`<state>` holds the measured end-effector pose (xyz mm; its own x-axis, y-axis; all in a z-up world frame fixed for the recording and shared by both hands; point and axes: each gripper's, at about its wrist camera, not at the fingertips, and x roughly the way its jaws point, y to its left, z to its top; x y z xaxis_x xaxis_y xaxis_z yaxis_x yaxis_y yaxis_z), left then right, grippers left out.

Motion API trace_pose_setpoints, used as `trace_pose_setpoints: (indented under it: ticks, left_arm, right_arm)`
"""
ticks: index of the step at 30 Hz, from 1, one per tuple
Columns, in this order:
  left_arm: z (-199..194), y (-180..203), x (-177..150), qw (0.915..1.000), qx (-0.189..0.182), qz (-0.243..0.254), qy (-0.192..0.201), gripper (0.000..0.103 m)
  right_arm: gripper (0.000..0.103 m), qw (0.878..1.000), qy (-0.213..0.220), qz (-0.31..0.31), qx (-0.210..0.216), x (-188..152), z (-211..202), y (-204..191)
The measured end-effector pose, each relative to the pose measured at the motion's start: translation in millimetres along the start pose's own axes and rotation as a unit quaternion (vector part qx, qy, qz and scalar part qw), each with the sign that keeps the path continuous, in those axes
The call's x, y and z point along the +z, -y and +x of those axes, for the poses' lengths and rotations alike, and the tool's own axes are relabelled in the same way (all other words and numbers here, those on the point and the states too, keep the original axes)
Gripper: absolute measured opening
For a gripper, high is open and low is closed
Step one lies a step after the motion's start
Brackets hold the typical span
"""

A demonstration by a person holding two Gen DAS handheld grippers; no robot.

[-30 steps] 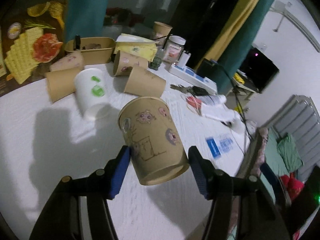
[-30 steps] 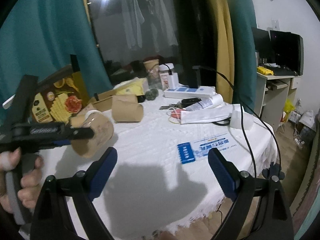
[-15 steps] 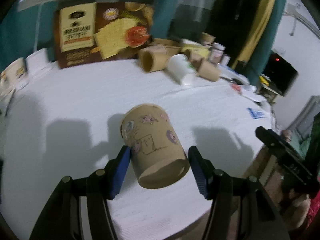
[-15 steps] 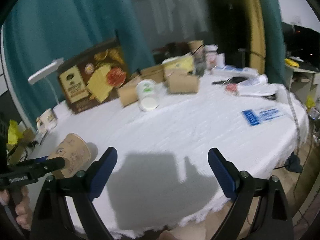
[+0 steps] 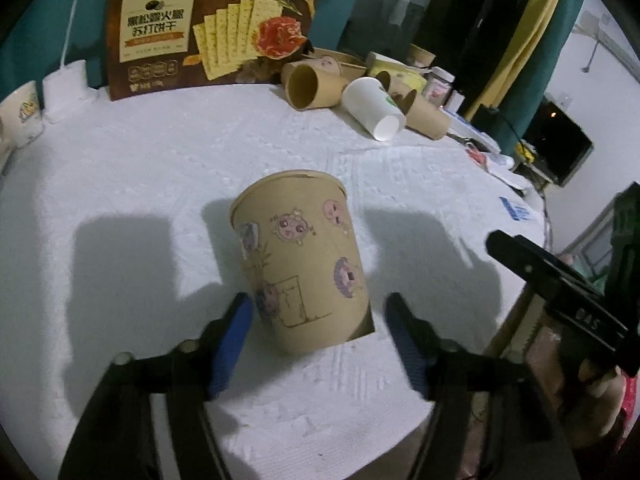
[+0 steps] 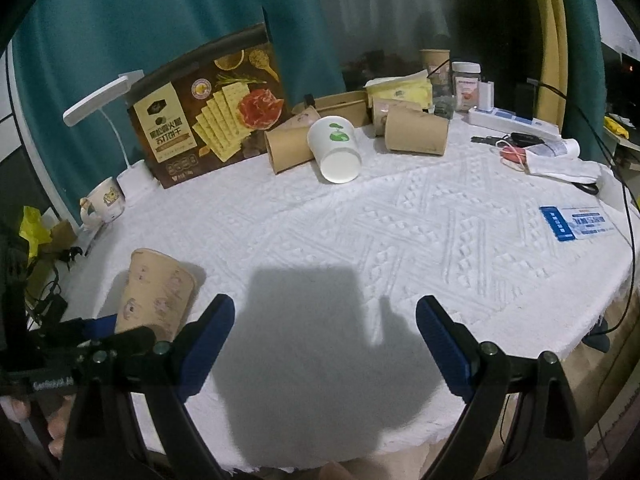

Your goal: Flip cup upright

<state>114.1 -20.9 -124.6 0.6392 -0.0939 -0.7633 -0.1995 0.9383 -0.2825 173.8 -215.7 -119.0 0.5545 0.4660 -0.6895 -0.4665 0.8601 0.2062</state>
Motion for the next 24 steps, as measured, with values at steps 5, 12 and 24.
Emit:
trace_pose_setpoints:
  ticks: [5, 12, 24]
  left_arm:
    - [-16, -11, 2, 0.9988, -0.044, -0.021, 0.008, 0.085]
    - [-70, -61, 5, 0.9957, -0.032, -0.033, 0.08, 0.087]
    - [-105, -136, -6, 0.988, 0.085, -0.014, 0.128, 0.087]
  right_arm:
    - [0.091, 1.0, -0.023, -0.012, 0.016, 13, 3, -11]
    - [0.091, 0.988, -0.095, -0.041, 0.114, 43, 21, -52]
    - [0.091, 0.939, -0.284, -0.086, 0.171, 58, 105, -117]
